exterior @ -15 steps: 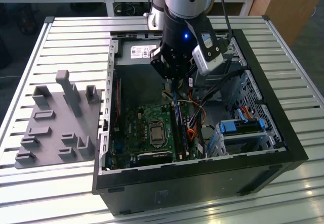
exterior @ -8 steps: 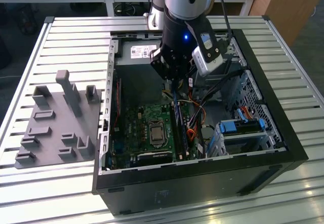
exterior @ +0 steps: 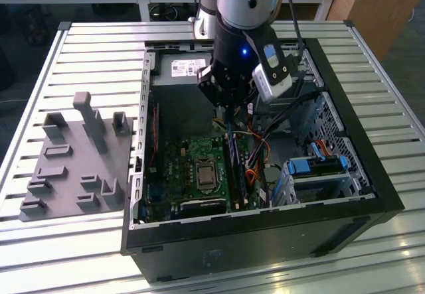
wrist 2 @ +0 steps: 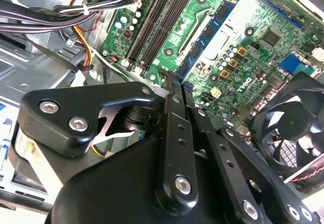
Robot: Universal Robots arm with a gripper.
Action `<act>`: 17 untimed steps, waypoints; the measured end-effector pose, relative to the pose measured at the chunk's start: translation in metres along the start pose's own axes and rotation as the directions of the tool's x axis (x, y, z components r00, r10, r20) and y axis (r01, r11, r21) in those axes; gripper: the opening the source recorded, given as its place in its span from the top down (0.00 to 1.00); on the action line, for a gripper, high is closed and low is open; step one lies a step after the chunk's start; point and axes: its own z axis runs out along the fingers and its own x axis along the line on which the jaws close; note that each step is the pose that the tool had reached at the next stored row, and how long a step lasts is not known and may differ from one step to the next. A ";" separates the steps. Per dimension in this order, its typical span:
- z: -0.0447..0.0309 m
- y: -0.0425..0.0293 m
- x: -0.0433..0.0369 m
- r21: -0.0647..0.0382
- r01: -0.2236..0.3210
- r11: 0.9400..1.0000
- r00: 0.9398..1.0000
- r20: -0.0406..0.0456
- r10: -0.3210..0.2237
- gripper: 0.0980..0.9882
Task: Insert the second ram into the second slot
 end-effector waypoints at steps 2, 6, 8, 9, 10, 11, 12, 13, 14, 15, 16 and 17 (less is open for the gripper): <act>0.0015 -0.0001 -0.0002 0.000 0.000 1.000 1.000 0.000 0.000 0.96; 0.0040 -0.0002 -0.0005 0.000 0.000 1.000 1.000 -0.002 0.000 0.96; 0.0051 -0.0003 -0.0004 0.000 0.000 1.000 1.000 -0.003 0.000 0.96; 0.0056 -0.0003 -0.0004 0.000 0.000 1.000 1.000 -0.003 0.000 0.96; 0.0062 -0.0003 -0.0004 0.000 0.000 1.000 1.000 -0.003 0.000 0.96; 0.0068 -0.0004 -0.0004 0.000 0.000 1.000 1.000 -0.003 0.000 0.96; 0.0074 -0.0004 -0.0004 0.000 0.000 1.000 1.000 -0.003 0.000 0.96; 0.0079 -0.0005 -0.0004 0.000 0.000 1.000 1.000 -0.003 0.000 0.96; 0.0085 -0.0006 -0.0004 0.000 0.000 1.000 1.000 -0.003 0.000 0.96; 0.0091 -0.0006 -0.0004 0.000 0.000 1.000 1.000 -0.003 0.000 0.96; 0.0098 -0.0008 -0.0004 0.000 0.000 1.000 1.000 -0.003 0.000 0.96; 0.0105 -0.0009 -0.0004 0.000 0.000 1.000 1.000 -0.003 0.000 0.96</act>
